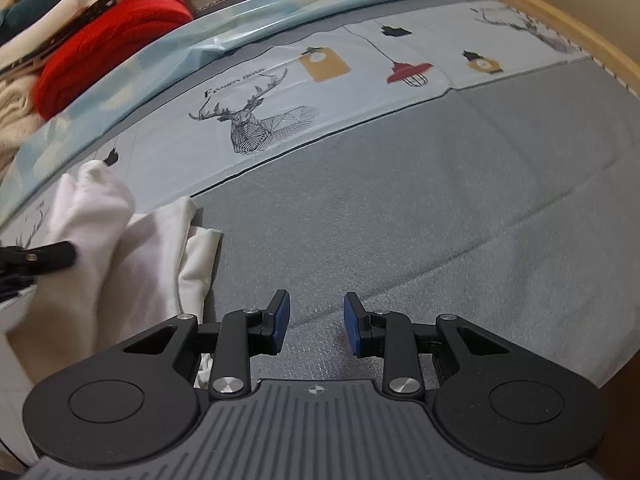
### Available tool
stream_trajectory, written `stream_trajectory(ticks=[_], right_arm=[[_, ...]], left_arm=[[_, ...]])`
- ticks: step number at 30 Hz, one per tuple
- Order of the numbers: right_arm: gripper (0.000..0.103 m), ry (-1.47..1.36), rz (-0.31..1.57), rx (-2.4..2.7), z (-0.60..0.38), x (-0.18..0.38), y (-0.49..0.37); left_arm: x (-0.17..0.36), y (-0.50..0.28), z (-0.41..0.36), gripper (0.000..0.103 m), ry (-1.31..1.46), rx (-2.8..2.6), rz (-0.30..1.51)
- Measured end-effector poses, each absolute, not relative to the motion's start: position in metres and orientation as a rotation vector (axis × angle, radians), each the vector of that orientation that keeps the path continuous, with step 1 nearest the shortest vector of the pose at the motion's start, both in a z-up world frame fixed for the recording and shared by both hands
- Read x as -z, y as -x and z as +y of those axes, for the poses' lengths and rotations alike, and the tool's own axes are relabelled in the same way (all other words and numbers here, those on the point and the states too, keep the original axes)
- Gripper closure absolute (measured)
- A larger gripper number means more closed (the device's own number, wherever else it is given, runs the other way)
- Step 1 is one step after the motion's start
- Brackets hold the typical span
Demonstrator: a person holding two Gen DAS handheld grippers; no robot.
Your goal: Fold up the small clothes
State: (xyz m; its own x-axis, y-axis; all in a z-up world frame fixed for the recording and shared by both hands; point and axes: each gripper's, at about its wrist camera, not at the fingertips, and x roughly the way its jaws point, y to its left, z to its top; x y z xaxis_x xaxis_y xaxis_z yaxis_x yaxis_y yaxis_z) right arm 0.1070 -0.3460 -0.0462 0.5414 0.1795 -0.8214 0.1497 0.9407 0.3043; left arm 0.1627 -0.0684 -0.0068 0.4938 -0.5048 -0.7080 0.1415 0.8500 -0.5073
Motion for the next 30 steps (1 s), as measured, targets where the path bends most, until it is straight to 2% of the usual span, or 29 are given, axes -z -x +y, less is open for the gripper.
stream_trajectory(ticks=[1, 3, 4, 8, 12, 17, 19, 21, 23, 29, 30], right_arm=[[0.072, -0.37, 1.005, -0.018, -0.346, 0.046, -0.108], [0.072, -0.386, 1.005, -0.029, -0.343, 0.047, -0.11], [0.072, -0.392, 1.004, -0.04, -0.339, 0.047, -0.112], [0.071, -0.423, 1.006, -0.095, -0.321, 0.046, -0.119], [0.056, -0.496, 1.065, -0.182, -0.295, 0.054, -0.127], [0.055, -0.435, 1.134, -0.268, -0.256, 0.059, -0.128], [0.059, -0.371, 1.135, -0.289, -0.246, 0.057, -0.124], [0.093, -0.33, 1.121, -0.315, -0.244, 0.052, -0.118], [0.103, -0.323, 1.076, -0.324, -0.255, 0.042, -0.111], [0.103, -0.399, 1.022, -0.264, -0.31, 0.029, -0.097], [0.1, -0.418, 1.026, -0.26, -0.315, 0.029, -0.097]], left_arm=[[0.008, -0.164, -0.066, 0.089, 0.435, 0.436, 0.98], [0.002, -0.164, -0.059, 0.074, 0.476, 0.48, 0.963], [-0.003, -0.162, -0.05, 0.072, 0.481, 0.477, 0.934], [-0.008, -0.158, -0.005, 0.072, 0.53, 0.391, 0.936], [0.002, -0.15, 0.031, 0.072, 0.457, 0.289, 1.024], [0.005, -0.134, 0.065, 0.072, 0.4, 0.253, 1.062], [0.007, -0.131, 0.069, 0.072, 0.382, 0.254, 1.078], [0.01, -0.128, 0.07, 0.072, 0.354, 0.258, 1.099], [0.014, -0.127, 0.064, 0.072, 0.322, 0.269, 1.123], [0.024, -0.127, 0.036, 0.069, 0.208, 0.304, 1.165], [0.025, -0.127, 0.034, 0.069, 0.199, 0.296, 1.164]])
